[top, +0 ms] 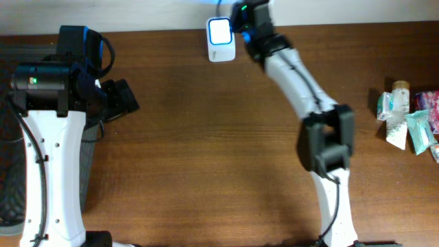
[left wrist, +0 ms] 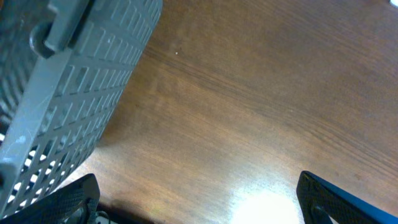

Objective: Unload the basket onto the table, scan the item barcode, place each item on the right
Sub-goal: 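Carry the green jar to the right edge and release it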

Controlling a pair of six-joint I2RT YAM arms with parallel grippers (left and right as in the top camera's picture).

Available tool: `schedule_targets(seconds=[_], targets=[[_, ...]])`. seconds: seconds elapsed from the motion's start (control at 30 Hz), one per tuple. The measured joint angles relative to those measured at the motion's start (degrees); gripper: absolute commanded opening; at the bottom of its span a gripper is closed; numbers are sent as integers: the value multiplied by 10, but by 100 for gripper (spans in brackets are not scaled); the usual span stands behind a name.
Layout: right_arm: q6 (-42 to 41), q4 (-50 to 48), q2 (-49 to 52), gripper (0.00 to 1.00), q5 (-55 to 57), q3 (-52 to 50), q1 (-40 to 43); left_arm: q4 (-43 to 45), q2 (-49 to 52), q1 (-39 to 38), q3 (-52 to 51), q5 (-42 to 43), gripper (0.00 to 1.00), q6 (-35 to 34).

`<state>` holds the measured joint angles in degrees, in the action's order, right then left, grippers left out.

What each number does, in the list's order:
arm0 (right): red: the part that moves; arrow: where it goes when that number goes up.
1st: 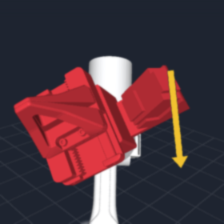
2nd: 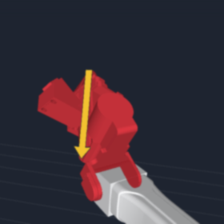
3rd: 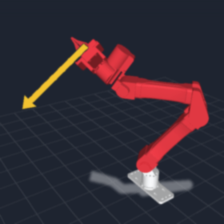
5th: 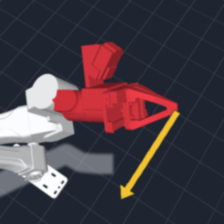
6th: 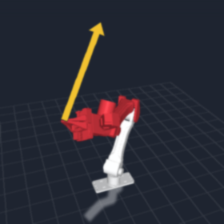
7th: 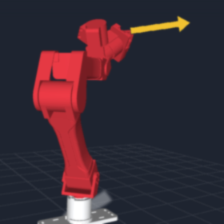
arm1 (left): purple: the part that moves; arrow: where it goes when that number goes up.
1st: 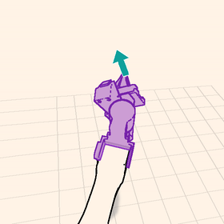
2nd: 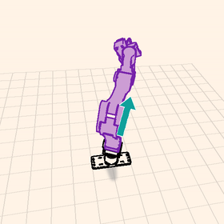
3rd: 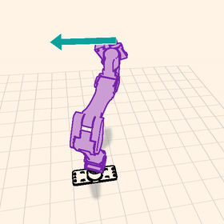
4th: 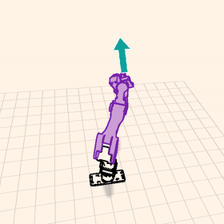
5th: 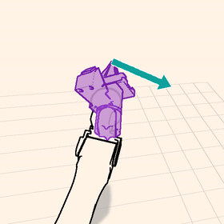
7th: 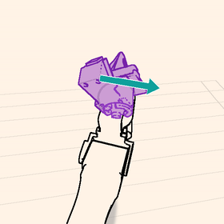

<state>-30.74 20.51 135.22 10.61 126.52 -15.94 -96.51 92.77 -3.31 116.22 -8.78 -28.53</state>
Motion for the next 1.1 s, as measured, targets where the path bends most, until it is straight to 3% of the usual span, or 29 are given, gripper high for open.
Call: schedule_targets(seconds=[0.07,0.13,0.23,0.43,0.67,0.73,0.77,0.87,1.1], targets=[[-21,98,-59,64,5,1,52,-2,0,0,0,0,99,0],[-35,269,-108,65,14,12,151,-1,0,0,0,0,99,0],[-38,393,-102,71,19,10,225,0,0,0,0,0,99,0],[-28,478,-49,73,-18,9,348,-2,0,0,0,0,99,0],[-23,497,-22,82,-43,7,373,-2,0,0,0,0,99,0],[-22,506,-23,99,-59,6,373,-2,0,0,0,0,99,0],[-22,515,-29,99,-74,5,373,-2,0,0,0,0,99,0],[-4,567,-94,99,-137,1,373,-2,0,0,0,0,99,0],[63,763,-361,99,-211,-3,330,-2,0,0,0,0,99,0]])
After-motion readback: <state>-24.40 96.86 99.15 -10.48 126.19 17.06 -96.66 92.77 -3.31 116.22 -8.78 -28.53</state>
